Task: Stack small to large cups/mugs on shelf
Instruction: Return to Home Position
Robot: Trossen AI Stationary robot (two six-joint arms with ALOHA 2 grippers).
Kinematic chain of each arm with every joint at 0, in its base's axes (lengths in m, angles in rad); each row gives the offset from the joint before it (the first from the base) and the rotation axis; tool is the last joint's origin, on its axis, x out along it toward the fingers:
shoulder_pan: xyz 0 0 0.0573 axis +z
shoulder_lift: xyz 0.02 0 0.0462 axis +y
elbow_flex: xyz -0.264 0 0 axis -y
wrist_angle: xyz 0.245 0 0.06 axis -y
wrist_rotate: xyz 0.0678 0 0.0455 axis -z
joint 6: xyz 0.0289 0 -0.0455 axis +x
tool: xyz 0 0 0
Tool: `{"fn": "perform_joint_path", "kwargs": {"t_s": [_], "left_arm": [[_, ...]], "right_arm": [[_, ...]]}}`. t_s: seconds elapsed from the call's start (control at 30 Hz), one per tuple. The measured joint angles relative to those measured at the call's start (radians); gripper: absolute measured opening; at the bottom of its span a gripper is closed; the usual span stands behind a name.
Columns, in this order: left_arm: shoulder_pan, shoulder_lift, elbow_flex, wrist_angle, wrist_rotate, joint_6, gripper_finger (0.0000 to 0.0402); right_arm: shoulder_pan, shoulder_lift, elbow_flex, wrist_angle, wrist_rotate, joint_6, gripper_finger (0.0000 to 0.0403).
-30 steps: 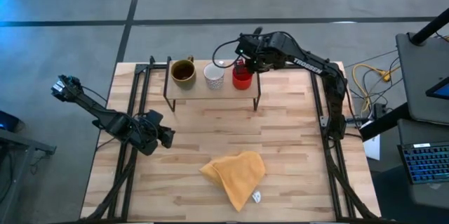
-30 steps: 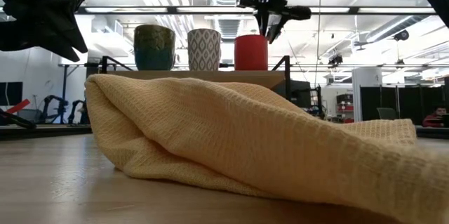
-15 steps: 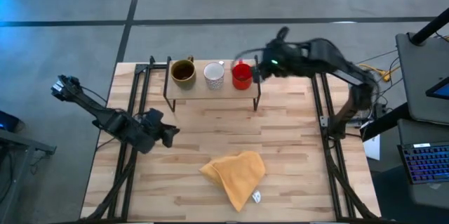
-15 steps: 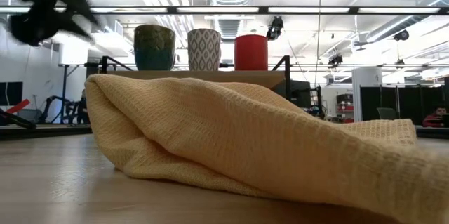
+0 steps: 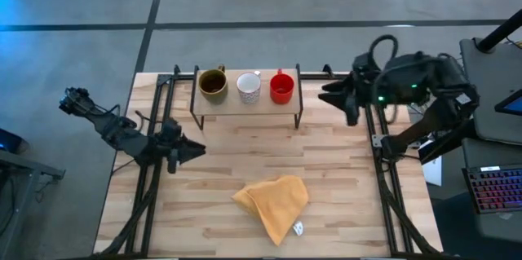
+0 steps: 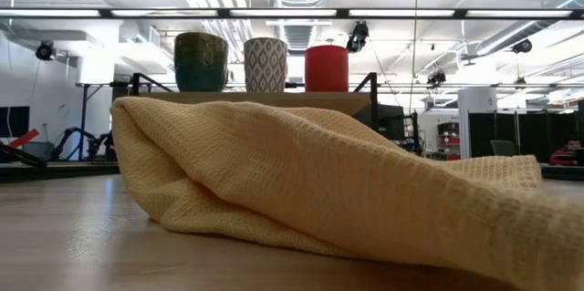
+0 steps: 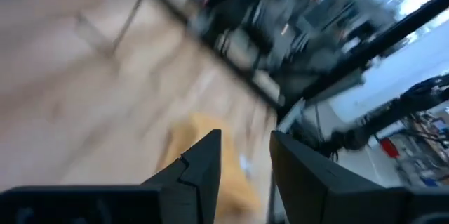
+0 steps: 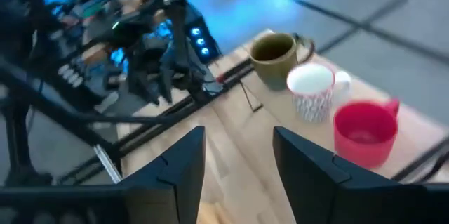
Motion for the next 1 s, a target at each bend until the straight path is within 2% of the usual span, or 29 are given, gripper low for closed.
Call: {"fn": "perform_joint_path", "kwargs": {"t_s": [0.07,0.13,0.23,0.33,0.4,0.47,0.53,0.6,0.73,0.87,0.9,1.0], "left_arm": [[-0.002,0.001,-0.023,0.160,-0.075,0.186,0.0109],[-0.002,-0.002,-0.080,0.423,-0.121,0.384,0.0109],[-0.002,-0.009,-0.221,0.861,-0.025,0.644,0.0109],[-0.002,-0.038,-0.395,1.141,0.010,0.715,0.0109],[-0.002,-0.065,-0.491,1.260,0.053,0.753,0.0109],[-0.004,-0.114,-0.555,1.317,0.091,0.802,0.0109],[-0.003,-0.191,-0.595,1.317,0.091,0.858,0.0109],[-0.003,-0.271,-0.610,1.250,0.087,0.904,0.0109],[-0.002,-0.447,-0.604,0.962,-0.007,0.939,0.0109],[-0.003,-0.622,-0.572,0.665,-0.024,0.948,0.0109],[-0.002,-0.650,-0.557,0.611,-0.045,0.940,0.0109],[-0.003,-0.618,-0.509,0.446,-0.097,0.923,0.0109]], "right_arm": [[0.037,-0.013,-0.014,0.028,-0.004,-0.092,0.0160],[0.084,-0.025,-0.057,0.098,-0.013,-0.162,0.0160],[0.164,-0.052,-0.185,0.271,-0.053,-0.292,0.0162],[0.204,-0.118,-0.345,0.373,-0.032,-0.333,0.0161],[0.210,-0.200,-0.464,0.416,-0.009,-0.299,0.0159],[0.210,-0.298,-0.588,0.533,-0.002,-0.314,0.0158],[0.210,-0.391,-0.706,0.646,-0.006,-0.361,0.0157],[0.210,-0.483,-0.816,0.731,-0.013,-0.379,0.0157],[0.201,-0.629,-0.996,0.835,-0.010,-0.402,0.0157],[0.196,-0.747,-1.157,0.923,-0.006,-0.432,0.0157],[0.194,-0.776,-1.203,0.948,-0.007,-0.438,0.0157],[0.189,-0.853,-1.324,1.058,-0.003,-0.470,0.0157]]}}
